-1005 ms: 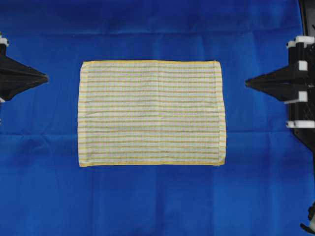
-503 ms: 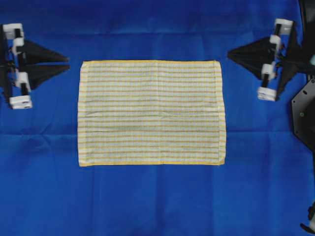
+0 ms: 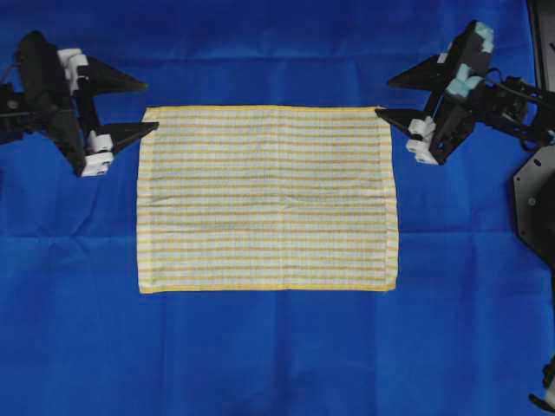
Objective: Fold the yellow towel.
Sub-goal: 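Move both grippers to the towel's far corners and grasp them, then lift far edge with both grippers and fold it toward the near edge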
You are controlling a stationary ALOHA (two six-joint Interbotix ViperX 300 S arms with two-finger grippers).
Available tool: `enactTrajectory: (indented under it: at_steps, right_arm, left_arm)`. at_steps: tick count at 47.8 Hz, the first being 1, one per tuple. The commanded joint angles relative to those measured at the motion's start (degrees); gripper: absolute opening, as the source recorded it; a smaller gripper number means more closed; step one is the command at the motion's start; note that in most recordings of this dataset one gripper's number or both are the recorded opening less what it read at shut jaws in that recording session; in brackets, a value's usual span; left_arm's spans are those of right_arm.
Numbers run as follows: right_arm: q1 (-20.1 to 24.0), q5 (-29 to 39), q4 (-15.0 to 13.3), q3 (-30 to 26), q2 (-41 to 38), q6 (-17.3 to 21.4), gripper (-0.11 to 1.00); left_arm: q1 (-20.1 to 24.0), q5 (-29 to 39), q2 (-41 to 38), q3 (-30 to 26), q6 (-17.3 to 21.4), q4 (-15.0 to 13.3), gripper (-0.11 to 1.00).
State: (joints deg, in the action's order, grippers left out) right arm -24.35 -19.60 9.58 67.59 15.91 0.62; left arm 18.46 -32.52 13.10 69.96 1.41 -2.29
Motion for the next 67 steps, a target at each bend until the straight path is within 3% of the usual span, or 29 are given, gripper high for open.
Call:
enactTrajectory:
  at_steps: [1,11,29,33,41,44,57,67]
  right_arm:
    - [-0.35,-2.37,1.05,-1.05,-3.25,0.09,0.63]
    - [-0.44,-5.80,2.64,-1.32,-9.32,0.09,0.63]
    - [-0.97,-7.82,5.27,-2.55,-15.29,0.09,0.56]
    - [-0.97,-7.65,5.45,-2.46,-15.82,0.09,0.47]
    - [-0.97,-7.65,5.54,-2.37,-16.08,0.09,0.17]
    - [-0.88,-7.56,5.62,-2.37,-16.08,0.09,0.07]
    - [-0.44,-7.38,5.54,-2.37,-15.56,0.09,0.05]
    - [-0.44,-4.75,5.62,-2.20,-10.46,0.09,0.05]
  left_arm:
    - [0.97,-2.64,-3.87,-1.23,-0.09,-0.09,0.71]
    - [2.02,-5.27,-11.51,-2.37,-0.35,-0.70,0.70]
    - [5.45,-5.80,-17.49,-2.90,-2.72,-0.70,0.65]
    - [5.98,-5.36,-18.63,-2.99,-2.81,-0.70,0.54]
    - [6.06,-4.48,-21.45,-3.60,-2.81,-0.70,0.14]
    - [6.06,-4.48,-22.06,-3.87,-2.81,-0.70,0.04]
    - [6.06,-4.48,-21.45,-3.78,-3.08,-0.70,0.03]
    - [5.36,-1.41,-16.44,-3.43,-4.22,-0.70,0.03]
